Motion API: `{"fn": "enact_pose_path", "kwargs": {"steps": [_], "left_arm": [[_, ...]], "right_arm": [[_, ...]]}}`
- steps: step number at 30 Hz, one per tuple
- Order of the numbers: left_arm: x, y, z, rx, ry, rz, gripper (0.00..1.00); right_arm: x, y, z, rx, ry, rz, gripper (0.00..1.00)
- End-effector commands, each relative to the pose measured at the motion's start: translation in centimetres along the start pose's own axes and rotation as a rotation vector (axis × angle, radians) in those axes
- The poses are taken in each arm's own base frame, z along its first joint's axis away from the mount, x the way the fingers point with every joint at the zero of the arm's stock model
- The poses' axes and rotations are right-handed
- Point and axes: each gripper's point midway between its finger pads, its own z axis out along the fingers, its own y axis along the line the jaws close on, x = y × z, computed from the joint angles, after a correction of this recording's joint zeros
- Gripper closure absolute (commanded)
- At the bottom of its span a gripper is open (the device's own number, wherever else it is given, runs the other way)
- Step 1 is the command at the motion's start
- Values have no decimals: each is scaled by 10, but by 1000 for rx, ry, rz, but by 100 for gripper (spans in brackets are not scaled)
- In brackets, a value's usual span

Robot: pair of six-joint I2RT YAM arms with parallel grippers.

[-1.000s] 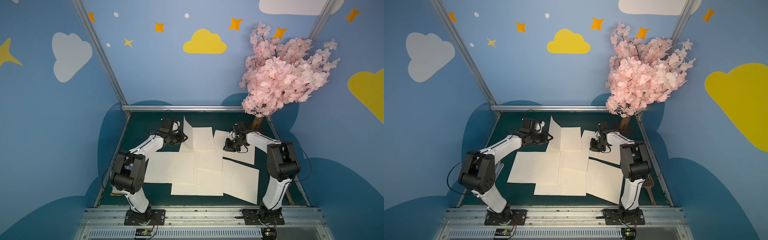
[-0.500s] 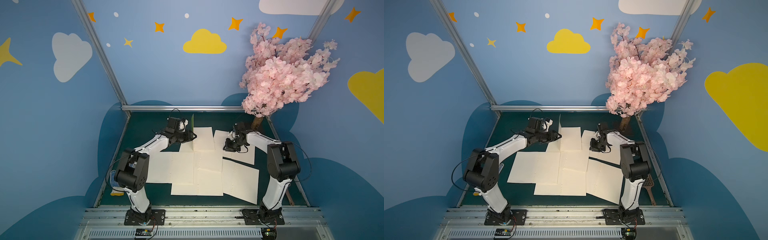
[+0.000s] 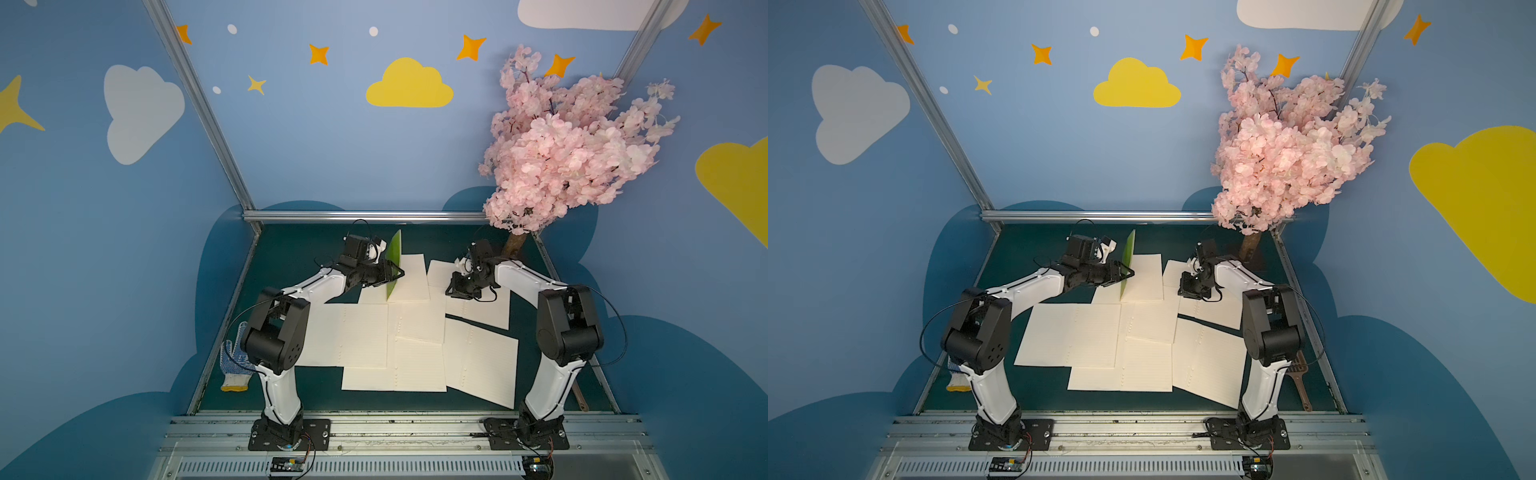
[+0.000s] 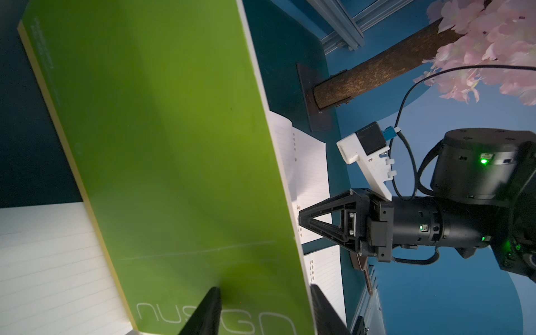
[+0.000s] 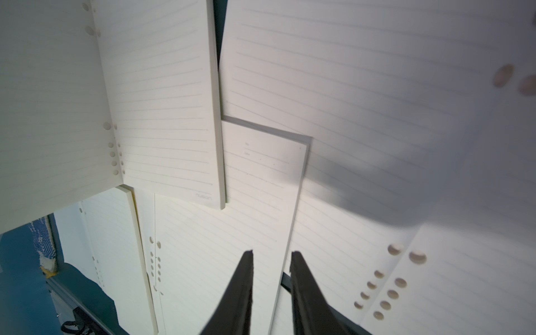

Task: Close the notebook
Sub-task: Close the notebook at the center of the board.

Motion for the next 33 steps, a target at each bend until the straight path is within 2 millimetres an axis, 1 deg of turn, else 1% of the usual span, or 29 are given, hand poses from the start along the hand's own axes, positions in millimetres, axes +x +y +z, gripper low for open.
{"fn": "enact_pose_path", "kwargs": {"steps": [1, 5, 9, 15, 18, 20, 21, 29, 33], "left_arm": [[-7, -12, 5, 44, -8, 28, 50], [-6, -14, 8, 41, -15, 41, 48], [-5, -8, 8, 11, -21, 37, 47], [-5, -5, 4, -16, -37, 50, 43], [-5, -5, 3, -19, -39, 55, 39], [-5, -7, 2, -14, -40, 61, 34], [-5, -10, 1, -3, -42, 67, 33], [-4, -29, -3, 99, -46, 113, 35], [-3, -34, -4, 124, -44, 118, 35]], "right_arm": [[-8, 12, -22, -27, -34, -12, 72], [-10, 14, -27, -35, -44, -13, 70], [-12, 17, -28, -45, -44, -15, 69], [-14, 19, -29, -50, -48, -18, 67], [-15, 20, -30, -52, -50, -18, 65], [-17, 21, -31, -54, -51, -19, 65], [-17, 21, -31, -55, -50, -19, 64], [-18, 22, -32, -57, -54, -16, 61], [-17, 22, -33, -57, -55, -17, 61]]}}
